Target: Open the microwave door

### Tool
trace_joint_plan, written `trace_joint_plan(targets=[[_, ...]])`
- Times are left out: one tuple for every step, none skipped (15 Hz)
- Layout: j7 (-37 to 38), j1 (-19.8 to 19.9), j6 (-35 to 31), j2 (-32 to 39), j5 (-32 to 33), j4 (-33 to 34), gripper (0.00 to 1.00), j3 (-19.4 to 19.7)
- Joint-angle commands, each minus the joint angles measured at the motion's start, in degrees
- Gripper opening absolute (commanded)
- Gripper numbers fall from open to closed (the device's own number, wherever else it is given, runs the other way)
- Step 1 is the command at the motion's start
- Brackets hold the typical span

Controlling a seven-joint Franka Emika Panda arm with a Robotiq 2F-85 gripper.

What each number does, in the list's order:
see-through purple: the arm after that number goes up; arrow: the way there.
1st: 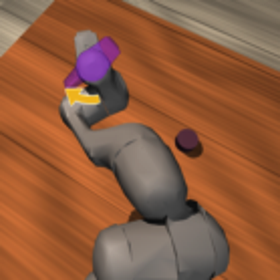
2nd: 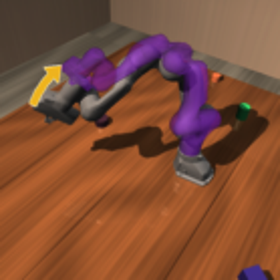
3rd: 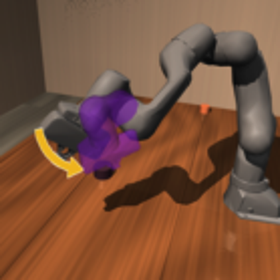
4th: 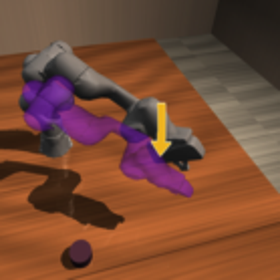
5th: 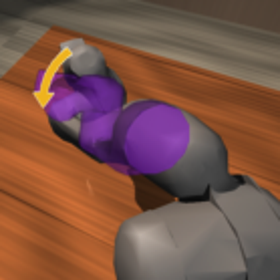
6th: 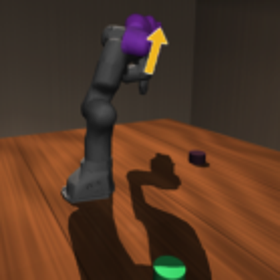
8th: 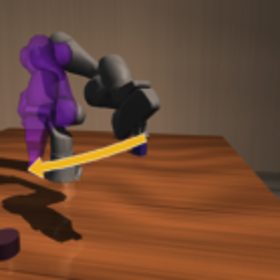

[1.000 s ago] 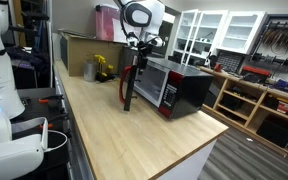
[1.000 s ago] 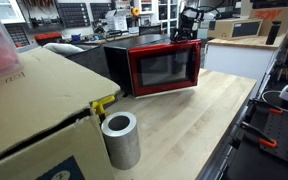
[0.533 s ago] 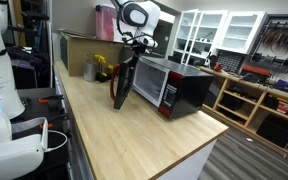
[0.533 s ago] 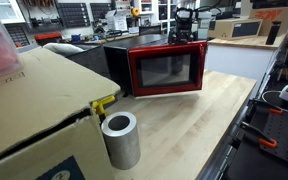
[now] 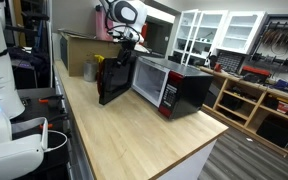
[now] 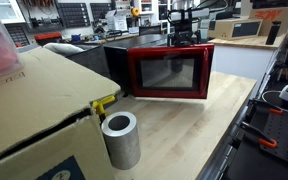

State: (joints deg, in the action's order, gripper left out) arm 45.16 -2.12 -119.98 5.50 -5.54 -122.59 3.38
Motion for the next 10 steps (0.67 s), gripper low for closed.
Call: trace_joint_plan(targets=[[12.0, -1.0, -1.7, -5.2, 1.9, -5.7, 1.00, -1.8], [15.6, -1.1, -1.1, -5.8, 1.3, -6.3, 1.00, -2.4], [19.5, -1.3, -2.0, -6.5, 1.6, -7.5, 1.00, -3.0], [23.5, -1.4, -2.4, -7.1, 0.5, -8.3, 1.00, -3.7], [27.5, -1.5, -3.0, -7.5, 0.7, -9.2, 1.00, -4.4], [31.4, -1.7, -2.8, -7.6, 0.4, -9.6, 1.00, -5.1], [34.9, -1.9, -3.4, -7.6, 0.4, -10.0, 1.00, -5.8], [38.4, -2.3, -3.7, -7.6, 0.5, -10.2, 1.00, -6.5], [41.6, -2.5, -3.8, -7.5, 0.9, -10.2, 1.00, -7.2], [44.3, -2.9, -4.0, -7.4, 0.9, -10.2, 1.00, -7.9]])
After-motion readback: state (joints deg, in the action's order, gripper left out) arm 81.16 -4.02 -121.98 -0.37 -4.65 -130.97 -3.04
